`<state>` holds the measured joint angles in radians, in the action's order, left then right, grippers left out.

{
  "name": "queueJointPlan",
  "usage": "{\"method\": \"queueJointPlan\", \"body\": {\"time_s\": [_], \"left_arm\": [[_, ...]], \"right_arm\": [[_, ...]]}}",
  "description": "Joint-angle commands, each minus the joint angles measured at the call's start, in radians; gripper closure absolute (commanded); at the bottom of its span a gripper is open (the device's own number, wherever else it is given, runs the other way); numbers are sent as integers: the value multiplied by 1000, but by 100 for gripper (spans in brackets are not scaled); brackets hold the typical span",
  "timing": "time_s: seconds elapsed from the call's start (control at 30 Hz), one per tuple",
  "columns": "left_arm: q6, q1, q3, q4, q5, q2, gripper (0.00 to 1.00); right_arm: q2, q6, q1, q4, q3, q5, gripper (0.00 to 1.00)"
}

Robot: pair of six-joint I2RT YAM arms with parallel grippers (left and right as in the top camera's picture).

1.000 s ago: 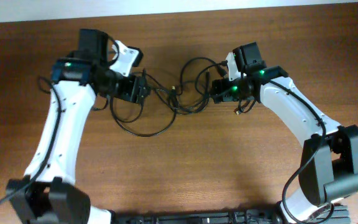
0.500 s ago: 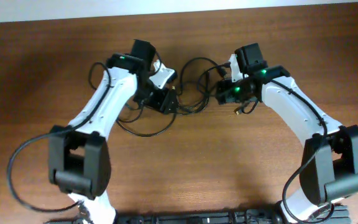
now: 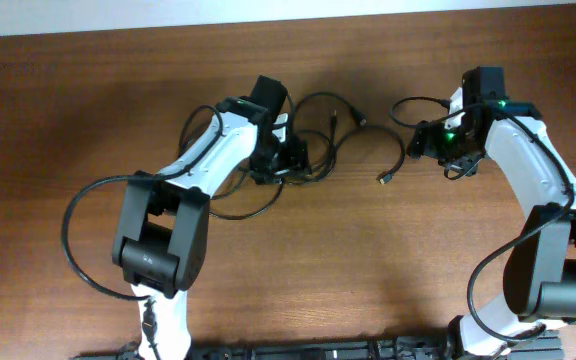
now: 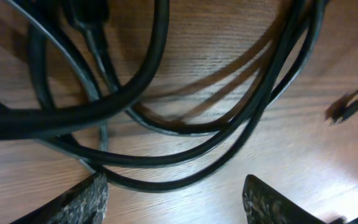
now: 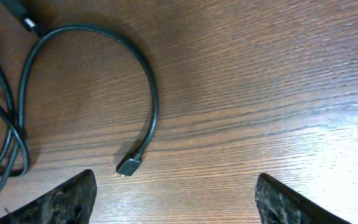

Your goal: Untangle cables

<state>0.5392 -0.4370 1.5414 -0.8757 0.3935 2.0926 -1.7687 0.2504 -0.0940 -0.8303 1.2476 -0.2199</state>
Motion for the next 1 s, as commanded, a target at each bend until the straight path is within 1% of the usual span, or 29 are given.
{"method": "queueJointPlan", "body": {"time_s": [0.0,0.07,0.13,0.23,0.37,0.4,0.43,0.47,0.5,0.57,0.63,0.7,0.77,0.8,0.83,0.87,0.93,0.97], "left_arm": [[189,-39,10,11,-30,35,34],[232,-59,10,13,-105,39,35],[233,-75,10,36,-166,39,35],[230,-103,10,50,-317,39,37],[211,-115,10,57,-383,39,41],[196,-115,10,61,-415,39,49],[195,-115,10,60,-427,39,51],[178,-113,11,60,-449,39,55],[159,-109,13,61,-464,39,57],[67,-98,36,58,-539,39,57],[5,-89,69,44,-604,39,57],[-49,-76,115,24,-625,39,57],[-113,-72,152,18,-606,39,57],[-160,-72,175,14,-578,39,60],[-208,-73,191,14,-539,39,60],[-291,-75,209,14,-472,39,61],[-424,-79,222,14,-398,39,56],[-505,-82,222,11,-352,39,47]], "right_arm": [[-5,-18,-4,-5,8,-16,19],[-5,-19,-4,-5,8,-16,19],[-5,-19,-4,-4,8,-16,19],[-5,-18,-4,-4,8,-16,19],[-5,-34,-4,-5,8,-16,19],[-5,-34,-4,-6,8,-16,19],[-5,-34,-4,-6,8,-16,19],[-5,-34,-4,-6,8,-16,19],[-5,-34,-4,-6,8,-16,19],[-5,-35,-4,-8,8,-16,19],[-5,-37,-4,-9,8,-16,19],[-5,-37,-4,-8,8,-16,19],[-5,-37,-4,-8,8,-16,19],[-5,-37,-4,-8,8,-16,19],[-5,-37,-4,-8,8,-16,19],[-5,-37,-4,-8,8,-16,19],[-5,-37,-4,-8,8,-16,19],[-5,-37,-4,-8,8,-16,19]]}}
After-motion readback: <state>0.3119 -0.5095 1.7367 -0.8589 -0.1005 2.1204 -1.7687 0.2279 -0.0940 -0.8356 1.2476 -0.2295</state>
